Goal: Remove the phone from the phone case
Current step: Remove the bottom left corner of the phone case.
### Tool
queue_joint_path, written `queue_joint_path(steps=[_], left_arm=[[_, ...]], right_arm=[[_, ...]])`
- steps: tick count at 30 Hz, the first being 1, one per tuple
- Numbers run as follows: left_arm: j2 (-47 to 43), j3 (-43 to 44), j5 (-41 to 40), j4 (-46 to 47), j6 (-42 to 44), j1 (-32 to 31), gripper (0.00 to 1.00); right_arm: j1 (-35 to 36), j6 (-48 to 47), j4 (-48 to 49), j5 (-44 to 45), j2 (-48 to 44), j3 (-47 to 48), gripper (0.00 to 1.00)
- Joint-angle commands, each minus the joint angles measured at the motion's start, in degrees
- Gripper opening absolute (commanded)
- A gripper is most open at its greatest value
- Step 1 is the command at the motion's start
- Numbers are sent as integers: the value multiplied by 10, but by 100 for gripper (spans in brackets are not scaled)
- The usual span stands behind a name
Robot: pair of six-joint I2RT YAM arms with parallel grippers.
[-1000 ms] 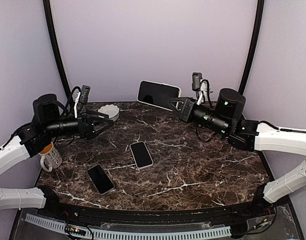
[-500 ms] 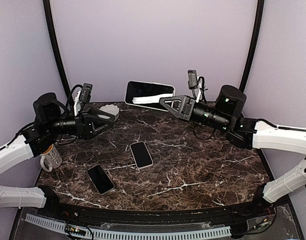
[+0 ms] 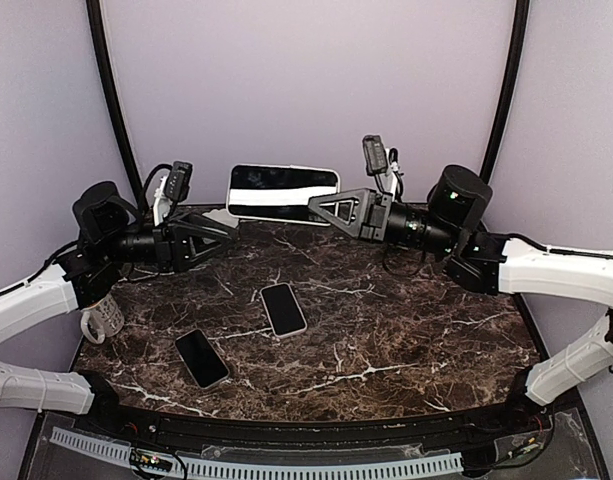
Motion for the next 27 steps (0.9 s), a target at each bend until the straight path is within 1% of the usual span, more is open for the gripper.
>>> queue_joint_path(steps=[1,8,16,21,24,27], left_arm=[[-7,15,30,46,-12,4,42],[-5,14,52,76,-30,3,36],[-8,11,56,83,-33,4,29],[-8,11,54,80,-30,3,29],[-10,12,54,79,-29,3,33],[-12,10,55,76,-26,4,34]], right_arm=[[-2,27,90,-39,9,33,0],[-1,43,93,-69,27,46,0],[1,50,92,-93,43,59,0],[3,52,92,-106,47,65,0],[4,49,86,-106,49,66,0],[5,49,83,-106,50,66,0]])
